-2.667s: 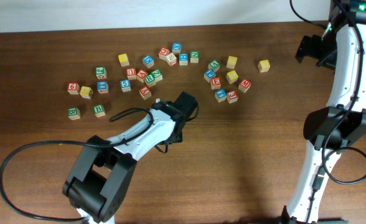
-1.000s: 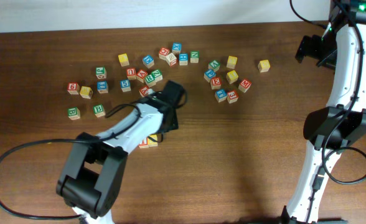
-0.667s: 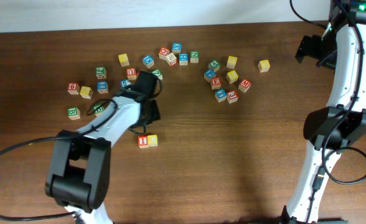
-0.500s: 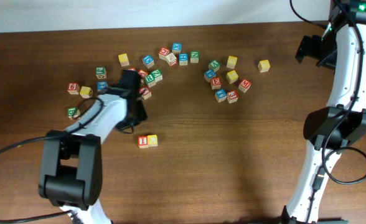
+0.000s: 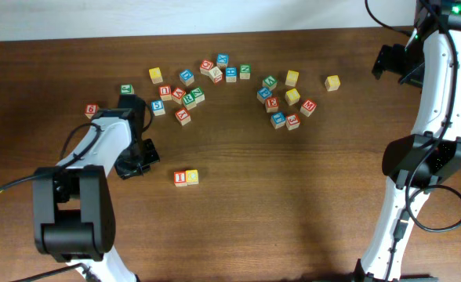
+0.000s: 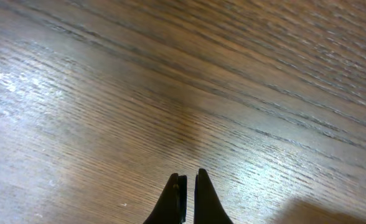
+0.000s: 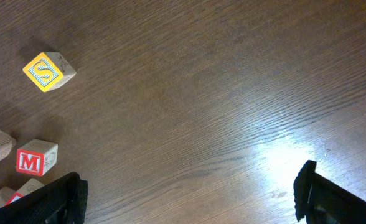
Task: Spell out ICRA
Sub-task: 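Lift the left gripper and retract it to the far left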
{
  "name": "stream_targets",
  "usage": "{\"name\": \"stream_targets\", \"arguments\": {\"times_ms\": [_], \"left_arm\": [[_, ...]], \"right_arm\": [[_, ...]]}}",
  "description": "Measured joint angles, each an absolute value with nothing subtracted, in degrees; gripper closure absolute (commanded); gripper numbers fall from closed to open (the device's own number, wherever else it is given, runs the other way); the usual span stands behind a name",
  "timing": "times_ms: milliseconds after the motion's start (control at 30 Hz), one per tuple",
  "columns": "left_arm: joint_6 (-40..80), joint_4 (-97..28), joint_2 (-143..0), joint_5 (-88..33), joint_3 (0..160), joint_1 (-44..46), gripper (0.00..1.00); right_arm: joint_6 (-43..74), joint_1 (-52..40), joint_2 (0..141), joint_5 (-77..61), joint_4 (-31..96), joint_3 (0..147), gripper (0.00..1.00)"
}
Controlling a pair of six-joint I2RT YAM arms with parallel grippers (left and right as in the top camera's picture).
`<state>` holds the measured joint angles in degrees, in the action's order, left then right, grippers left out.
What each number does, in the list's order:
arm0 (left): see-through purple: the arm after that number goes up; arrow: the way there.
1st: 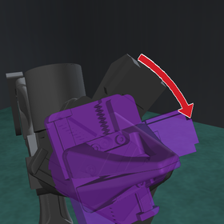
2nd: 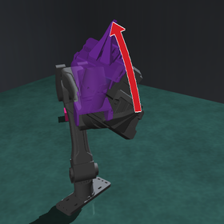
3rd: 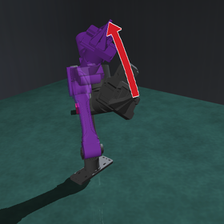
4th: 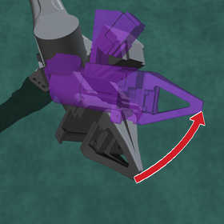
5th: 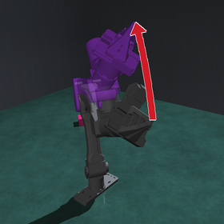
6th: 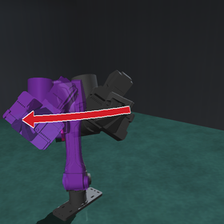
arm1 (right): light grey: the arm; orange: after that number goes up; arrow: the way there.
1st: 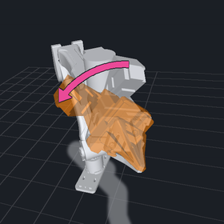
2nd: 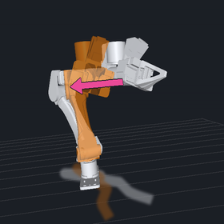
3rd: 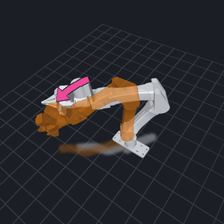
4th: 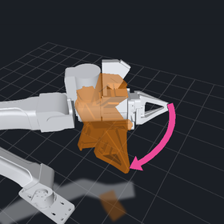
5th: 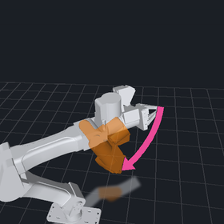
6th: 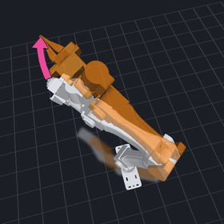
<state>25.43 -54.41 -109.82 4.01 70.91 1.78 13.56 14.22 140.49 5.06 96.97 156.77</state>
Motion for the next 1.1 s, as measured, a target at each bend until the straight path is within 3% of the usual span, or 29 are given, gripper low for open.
{"name": "stream_targets", "arguments": {"times_ms": [167,400,433,467,500,533,1100], "left_arm": [[23.5,-53.2,-107.5,1.5,70.9,-0.1,1.0],[23.6,-48.9,-89.2,0.4,71.1,-10.8,1.0],[23.7,-48.6,-87.7,0.4,71.2,-12.5,0.91],[23.8,-48.6,-87.1,0.4,71.2,-13.4,0.76],[23.7,-48.6,-86.9,0.4,71.2,-14.1,0.44],[24.2,-48.6,-86.9,0.4,71.2,-14.8,0.01],[24.6,-49.0,-86.9,0.3,71.1,-15.3,0.01]], "right_arm": [[13.5,14.2,140.5,5.1,97.0,156.8,0.02],[13.5,14.2,140.5,5.1,97.0,156.8,0.02],[13.5,14.2,140.5,5.1,97.0,156.8,0.02],[13.5,14.2,140.5,5.1,97.0,156.8,0.02],[13.5,14.2,140.5,5.1,97.0,156.8,0.02],[13.5,14.2,140.5,5.1,97.0,156.8,0.02],[13.5,14.2,140.5,5.1,97.0,156.8,0.02]]}}
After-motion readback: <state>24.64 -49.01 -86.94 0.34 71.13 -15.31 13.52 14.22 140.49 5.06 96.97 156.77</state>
